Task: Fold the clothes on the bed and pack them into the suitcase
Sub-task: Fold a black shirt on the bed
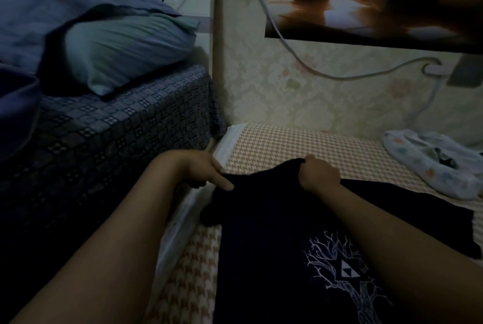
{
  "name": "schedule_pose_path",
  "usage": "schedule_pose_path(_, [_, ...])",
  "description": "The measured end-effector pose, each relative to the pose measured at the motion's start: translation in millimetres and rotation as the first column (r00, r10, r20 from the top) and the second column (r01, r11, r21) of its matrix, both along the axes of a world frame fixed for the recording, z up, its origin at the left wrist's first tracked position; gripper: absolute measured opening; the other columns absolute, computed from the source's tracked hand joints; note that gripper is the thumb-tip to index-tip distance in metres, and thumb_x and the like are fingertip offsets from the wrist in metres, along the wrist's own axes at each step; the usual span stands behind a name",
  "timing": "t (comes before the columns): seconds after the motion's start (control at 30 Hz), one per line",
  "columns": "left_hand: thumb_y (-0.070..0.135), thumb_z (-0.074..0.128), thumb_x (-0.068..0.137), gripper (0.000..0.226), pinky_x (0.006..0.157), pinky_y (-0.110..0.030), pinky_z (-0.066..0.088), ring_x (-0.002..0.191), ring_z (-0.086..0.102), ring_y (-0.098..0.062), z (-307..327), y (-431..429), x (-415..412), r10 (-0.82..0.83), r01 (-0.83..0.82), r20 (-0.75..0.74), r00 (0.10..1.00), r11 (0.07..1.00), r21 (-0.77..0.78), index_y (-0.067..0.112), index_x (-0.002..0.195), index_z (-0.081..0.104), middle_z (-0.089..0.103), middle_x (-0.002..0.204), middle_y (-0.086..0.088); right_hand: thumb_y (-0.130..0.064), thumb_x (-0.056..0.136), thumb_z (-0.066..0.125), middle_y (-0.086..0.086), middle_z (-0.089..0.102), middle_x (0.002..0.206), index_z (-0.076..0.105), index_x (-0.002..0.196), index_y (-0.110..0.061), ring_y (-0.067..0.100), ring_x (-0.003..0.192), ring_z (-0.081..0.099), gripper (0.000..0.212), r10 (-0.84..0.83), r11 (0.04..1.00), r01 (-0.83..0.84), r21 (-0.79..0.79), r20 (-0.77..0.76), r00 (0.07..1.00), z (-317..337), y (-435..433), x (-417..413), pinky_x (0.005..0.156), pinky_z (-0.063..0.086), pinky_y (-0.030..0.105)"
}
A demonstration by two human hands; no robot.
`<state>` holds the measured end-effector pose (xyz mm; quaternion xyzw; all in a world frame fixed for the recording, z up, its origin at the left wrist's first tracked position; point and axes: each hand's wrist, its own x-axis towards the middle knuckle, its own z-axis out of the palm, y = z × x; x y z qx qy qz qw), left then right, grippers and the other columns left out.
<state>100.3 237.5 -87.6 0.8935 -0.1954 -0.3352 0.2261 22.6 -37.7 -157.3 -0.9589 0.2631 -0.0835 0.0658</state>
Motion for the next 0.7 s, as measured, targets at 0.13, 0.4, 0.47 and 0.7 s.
schedule_pose_path(0.13, [0.037, 0.056, 0.094, 0.043, 0.087, -0.032, 0.047, 0.112, 0.057, -0.032, -22, 5, 10, 0.281, -0.33, 0.44, 0.853, 0.943, 0.037, 0.002, 0.118, 0.063, 0.058, 0.127, -0.017, -0.025, 0.098, 0.04, 0.011, 0.063, 0.107, 0.052, 0.107, -0.013, 0.028, 0.093, 0.058, 0.019, 0.049, 0.999, -0.049, 0.001, 0.01, 0.999, -10, 7, 3, 0.083, 0.04, 0.037])
schedule_pose_path(0.4, [0.025, 0.056, 0.093, 0.028, 0.102, -0.035, 0.041, 0.121, 0.052, -0.027, -50, -52, -17, -0.051, 0.152, 0.65, 0.758, 0.983, -0.1, 0.023, 0.119, 0.064, 0.059, 0.127, -0.005, -0.012, 0.094, 0.044, 0.008, 0.054, 0.139, 0.05, 0.138, -0.014, 0.026, 0.124, 0.052, 0.045, 0.234, 0.915, -0.283, 0.287, 0.194, 0.953, -11, -17, -16, 0.105, 0.04, 0.036])
schedule_pose_path(0.47, [0.028, 0.057, 0.094, 0.028, 0.099, -0.033, 0.044, 0.119, 0.055, -0.024, -67, -74, -23, -0.169, 0.273, 0.547, 0.82, 0.955, -0.115, 0.025, 0.12, 0.067, 0.059, 0.13, -0.001, -0.006, 0.09, 0.045, 0.009, 0.052, 0.141, 0.051, 0.138, -0.013, 0.027, 0.128, 0.048, 0.048, 0.188, 0.943, -0.211, 0.258, 0.114, 0.976, -11, -42, -28, 0.107, 0.038, 0.034])
schedule_pose_path(0.7, [0.02, 0.046, 0.097, 0.043, 0.093, -0.04, 0.045, 0.116, 0.05, -0.033, -90, -121, -14, -0.145, 0.17, 0.691, 0.708, 0.985, 0.032, 0.029, 0.139, 0.05, 0.052, 0.131, -0.012, -0.048, 0.092, 0.05, 0.002, 0.06, 0.125, 0.057, 0.125, -0.032, 0.026, 0.115, 0.053, 0.036, 0.111, 0.987, -0.129, -0.095, -0.174, 0.978, -13, -119, -63, 0.102, 0.03, 0.042])
